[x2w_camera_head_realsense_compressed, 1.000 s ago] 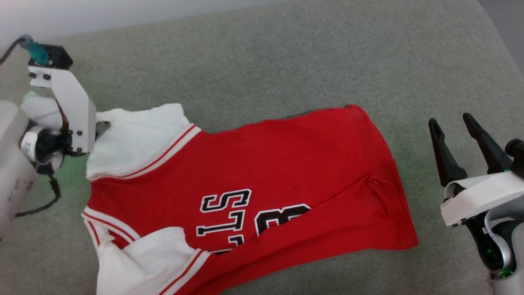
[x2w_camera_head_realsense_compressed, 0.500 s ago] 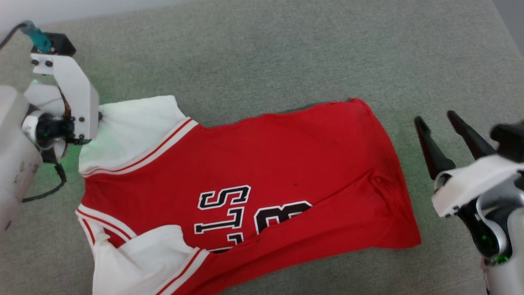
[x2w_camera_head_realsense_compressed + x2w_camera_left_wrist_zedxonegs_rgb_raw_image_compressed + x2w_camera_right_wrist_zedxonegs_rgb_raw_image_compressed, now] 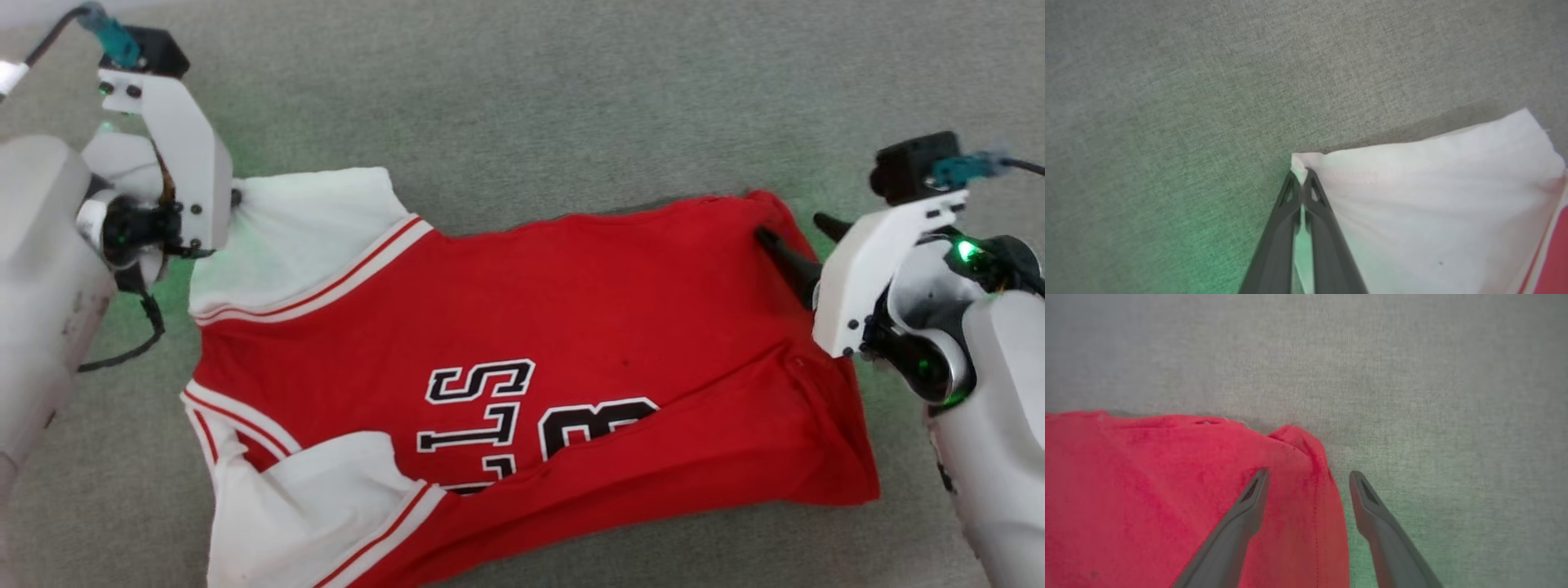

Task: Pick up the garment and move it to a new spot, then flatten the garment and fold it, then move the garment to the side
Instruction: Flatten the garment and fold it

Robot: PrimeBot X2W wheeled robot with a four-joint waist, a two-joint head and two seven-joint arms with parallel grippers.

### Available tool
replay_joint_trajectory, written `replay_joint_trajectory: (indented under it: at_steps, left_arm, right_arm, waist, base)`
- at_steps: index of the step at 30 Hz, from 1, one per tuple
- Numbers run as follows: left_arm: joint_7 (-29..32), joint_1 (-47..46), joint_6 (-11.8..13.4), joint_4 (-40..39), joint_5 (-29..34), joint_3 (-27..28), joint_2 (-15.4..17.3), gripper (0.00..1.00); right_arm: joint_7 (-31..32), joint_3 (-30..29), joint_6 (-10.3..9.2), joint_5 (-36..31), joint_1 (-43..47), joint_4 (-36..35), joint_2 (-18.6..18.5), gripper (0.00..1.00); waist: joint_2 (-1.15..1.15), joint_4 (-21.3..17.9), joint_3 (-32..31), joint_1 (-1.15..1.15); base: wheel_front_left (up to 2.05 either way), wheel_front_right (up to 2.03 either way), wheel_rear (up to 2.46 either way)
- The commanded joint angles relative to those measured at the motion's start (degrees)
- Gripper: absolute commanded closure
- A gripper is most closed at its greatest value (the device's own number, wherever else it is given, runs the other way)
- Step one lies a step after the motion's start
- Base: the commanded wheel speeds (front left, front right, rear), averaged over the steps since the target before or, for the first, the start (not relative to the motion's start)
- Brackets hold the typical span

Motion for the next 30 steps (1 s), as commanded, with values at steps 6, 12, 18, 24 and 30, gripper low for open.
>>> replay_joint_trajectory:
  at_steps: [6,12,18,24,30]
  left_arm:
    - [-1.6,1.3,-0.6,1.5,0.4,-0.7,-2.0,1.0]
    - [-3.3,1.0,-1.5,2.0,0.2,-0.5,-3.0,1.0]
    - [-5.6,0.0,-2.3,1.2,0.2,-0.3,-3.2,1.0]
    - [-5.6,-0.2,-2.7,-2.1,-1.3,0.1,-2.8,1.0]
    - [-3.2,1.2,-2.7,-9.5,-3.4,-0.1,-0.4,1.0]
  right_arm:
    - [6.0,4.8,-0.1,2.5,-6.0,9.0,-1.1,0.0]
    - [7.0,8.2,-0.1,5.3,-8.7,14.1,-2.3,1.0]
    - [3.6,10.3,-0.1,7.2,-9.0,14.6,-5.2,1.0]
    - [1.4,11.9,-0.1,8.6,-7.0,12.3,-8.6,1.0]
    - [0.0,12.8,-0.1,10.6,-2.0,6.5,-13.1,1.0]
  waist:
    - [0.0,1.9,0.6,0.0]
    - [0.0,3.5,-0.1,0.0]
    - [0.0,5.8,-2.9,0.0]
    - [0.0,8.2,-6.0,0.0]
    - [0.0,10.7,-9.6,0.0]
  base:
    - [0.0,0.0,0.0]
    - [0.0,0.0,0.0]
    - [0.0,0.0,0.0]
    - [0.0,0.0,0.0]
    - [0.0,0.0,0.0]
